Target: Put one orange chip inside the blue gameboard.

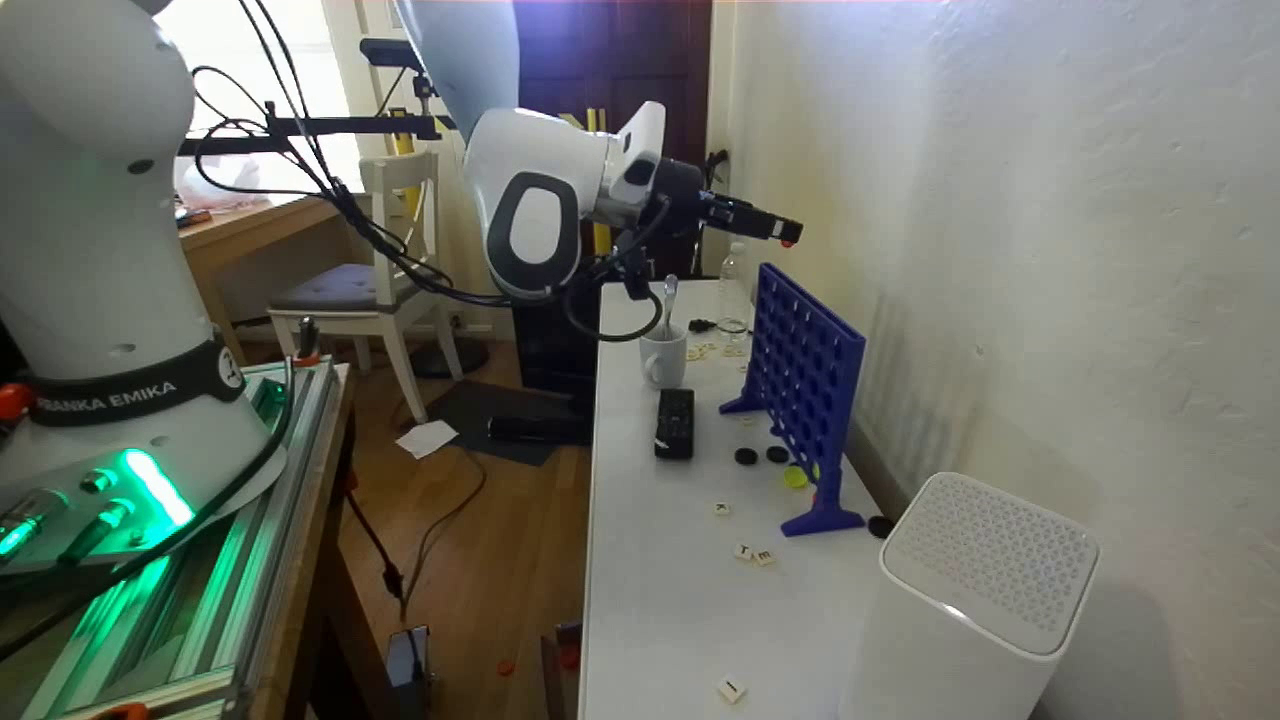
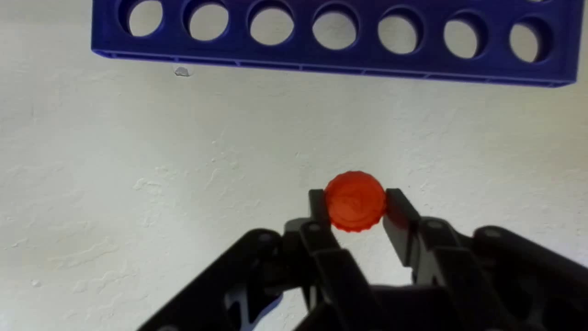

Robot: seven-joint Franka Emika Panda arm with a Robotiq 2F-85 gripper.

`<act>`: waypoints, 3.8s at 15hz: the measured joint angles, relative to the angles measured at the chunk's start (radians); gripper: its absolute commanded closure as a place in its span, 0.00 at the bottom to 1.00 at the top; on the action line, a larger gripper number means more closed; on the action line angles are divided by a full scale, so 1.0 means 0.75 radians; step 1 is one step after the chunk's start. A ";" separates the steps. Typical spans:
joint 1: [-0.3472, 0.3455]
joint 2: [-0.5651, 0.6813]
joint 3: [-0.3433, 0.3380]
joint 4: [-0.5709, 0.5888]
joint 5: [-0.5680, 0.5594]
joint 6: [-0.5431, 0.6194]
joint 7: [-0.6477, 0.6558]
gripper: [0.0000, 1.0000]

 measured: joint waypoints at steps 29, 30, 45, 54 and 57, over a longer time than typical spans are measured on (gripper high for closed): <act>-0.107 0.061 0.038 -0.008 -0.030 0.002 0.197 0.89; -0.107 0.061 0.038 -0.008 -0.030 -0.001 0.197 0.89; -0.261 0.063 0.150 0.099 -0.016 0.003 0.076 0.89; -0.264 0.093 0.150 0.099 -0.021 0.003 0.106 0.89; -0.267 0.101 0.150 0.099 -0.032 0.003 0.116 0.89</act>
